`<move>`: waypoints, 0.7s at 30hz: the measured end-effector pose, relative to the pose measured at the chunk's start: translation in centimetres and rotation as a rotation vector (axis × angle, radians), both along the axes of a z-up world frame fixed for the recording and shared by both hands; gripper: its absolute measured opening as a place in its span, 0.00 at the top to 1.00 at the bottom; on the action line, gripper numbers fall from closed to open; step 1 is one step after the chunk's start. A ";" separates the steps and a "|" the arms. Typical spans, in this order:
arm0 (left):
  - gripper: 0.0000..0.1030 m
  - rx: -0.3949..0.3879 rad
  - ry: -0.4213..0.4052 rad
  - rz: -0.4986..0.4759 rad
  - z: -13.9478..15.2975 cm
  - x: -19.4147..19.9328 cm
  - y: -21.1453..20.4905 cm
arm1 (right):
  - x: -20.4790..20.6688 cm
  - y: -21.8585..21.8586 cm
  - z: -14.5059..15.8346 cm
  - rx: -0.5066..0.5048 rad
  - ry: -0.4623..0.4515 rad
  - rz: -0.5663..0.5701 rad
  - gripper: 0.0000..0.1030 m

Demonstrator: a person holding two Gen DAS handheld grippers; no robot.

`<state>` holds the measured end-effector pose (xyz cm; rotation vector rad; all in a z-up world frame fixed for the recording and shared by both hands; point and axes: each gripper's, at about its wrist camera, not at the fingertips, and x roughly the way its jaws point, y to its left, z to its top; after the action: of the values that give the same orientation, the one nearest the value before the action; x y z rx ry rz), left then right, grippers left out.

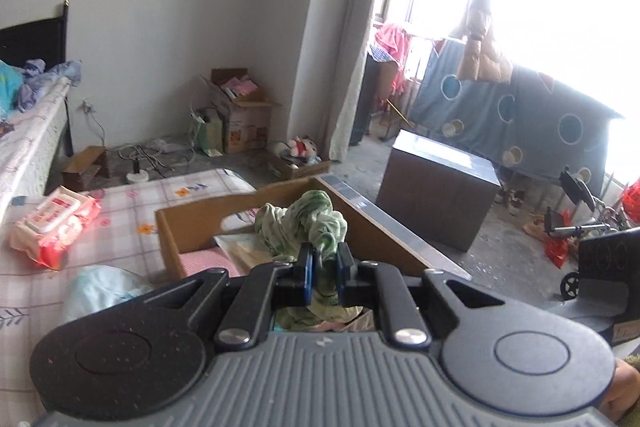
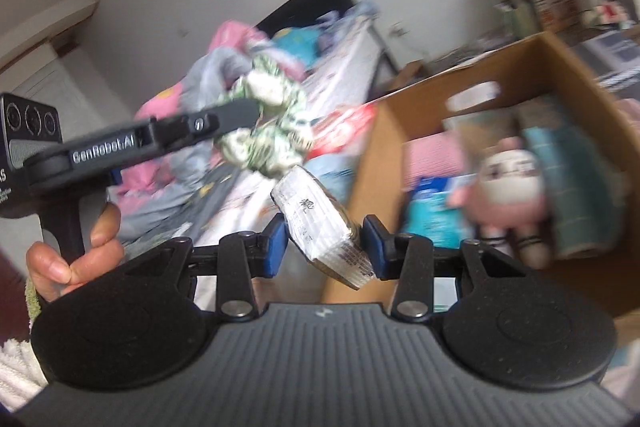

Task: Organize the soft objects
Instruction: 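Carry the scrunchie and tissue pack into the box with both grippers, then open both grippers to drop the scrunchie and tissue pack in the box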

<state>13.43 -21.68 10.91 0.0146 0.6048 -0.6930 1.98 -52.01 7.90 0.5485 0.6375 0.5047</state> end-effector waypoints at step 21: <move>0.75 0.233 0.351 -0.155 -14.9 4.5 -13.9 | 1.7 -11.4 -7.9 -0.090 0.212 -0.277 0.54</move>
<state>17.97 -35.59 -4.02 0.1603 1.0283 -0.7786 3.71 -63.37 -0.04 0.5987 0.7681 0.1567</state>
